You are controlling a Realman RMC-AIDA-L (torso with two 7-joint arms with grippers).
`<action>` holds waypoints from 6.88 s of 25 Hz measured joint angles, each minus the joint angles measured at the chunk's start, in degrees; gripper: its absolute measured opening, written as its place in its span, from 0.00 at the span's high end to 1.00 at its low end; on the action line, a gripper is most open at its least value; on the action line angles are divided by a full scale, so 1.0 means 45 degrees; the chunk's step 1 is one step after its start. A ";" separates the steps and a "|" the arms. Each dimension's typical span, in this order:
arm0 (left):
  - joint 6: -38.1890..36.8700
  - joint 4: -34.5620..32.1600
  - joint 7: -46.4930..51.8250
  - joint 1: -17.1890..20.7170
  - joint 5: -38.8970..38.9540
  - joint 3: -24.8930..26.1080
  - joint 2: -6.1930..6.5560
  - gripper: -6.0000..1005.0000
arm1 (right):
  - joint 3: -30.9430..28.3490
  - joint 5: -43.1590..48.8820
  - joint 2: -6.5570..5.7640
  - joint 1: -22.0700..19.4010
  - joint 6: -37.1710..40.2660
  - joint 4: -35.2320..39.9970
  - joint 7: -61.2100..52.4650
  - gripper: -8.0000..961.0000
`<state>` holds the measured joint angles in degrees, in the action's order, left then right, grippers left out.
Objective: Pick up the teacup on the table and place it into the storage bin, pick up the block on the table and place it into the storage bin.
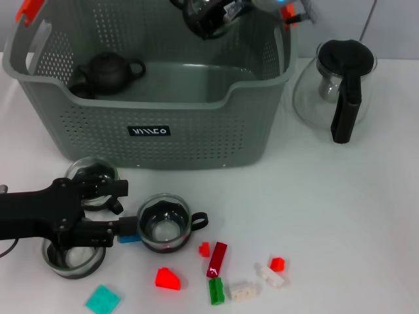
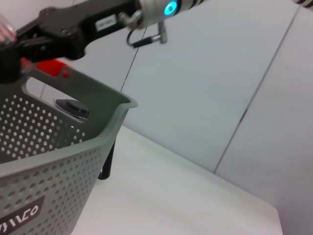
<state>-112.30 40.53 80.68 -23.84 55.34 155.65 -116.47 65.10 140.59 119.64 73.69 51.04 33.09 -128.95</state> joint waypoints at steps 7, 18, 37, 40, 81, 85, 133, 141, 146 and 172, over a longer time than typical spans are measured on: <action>-0.0007 -0.0002 -0.0095 -0.0015 0.0007 -0.0001 -0.0084 0.14 | -0.0033 -0.0064 0.0080 0.0121 -0.1523 -0.1469 -0.0052 0.84; 0.0002 -0.0003 -0.0097 0.0020 0.0004 0.0000 -0.0111 0.14 | 0.0044 -0.0092 0.0139 0.0118 -0.1827 -0.2579 0.0036 0.83; -0.0005 -0.0002 -0.0098 0.0065 0.0002 0.0000 -0.0114 0.14 | 0.0242 -0.0043 0.0130 0.0000 -0.1122 -0.2487 -0.0074 0.80; -0.0007 -0.0002 -0.0098 0.0072 0.0006 0.0000 -0.0114 0.14 | 0.0242 -0.0039 0.0130 0.0004 -0.1052 -0.2475 -0.0076 0.80; -0.0004 -0.0002 -0.0098 0.0248 0.0000 0.0130 -0.0079 0.14 | 0.0243 -0.2330 0.0113 -0.2234 0.0742 0.2302 0.0358 0.47; -0.0005 -0.0002 -0.0098 0.0280 0.0005 0.0138 -0.0073 0.14 | 0.0129 -0.4383 0.0049 -0.3609 0.2245 0.4297 0.1458 0.40; 0.0005 0.0237 -0.1088 0.1519 -0.0170 0.0657 0.0237 0.14 | 0.9376 -0.4269 0.0402 -0.3248 0.4888 0.5045 0.2292 0.16; 0.0016 0.0195 -0.1081 0.1508 -0.0207 0.0644 0.0298 0.14 | 0.9919 -0.4273 0.0425 -0.3228 0.4116 0.4813 0.2270 0.16; 0.0117 0.0246 -0.1094 0.1506 -0.0221 0.0644 0.0237 0.14 | 1.0597 -0.4288 0.0426 -0.3212 0.3439 0.4587 0.2270 0.17; 0.0170 0.0150 -0.1095 0.1479 -0.0131 0.0782 0.0178 0.14 | 1.2001 -0.4427 0.0463 -0.3262 0.1885 0.3895 0.2416 0.32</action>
<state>-111.53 41.20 75.76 -17.19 54.75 159.17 -115.67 119.10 120.67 121.73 59.01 59.52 50.61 -118.08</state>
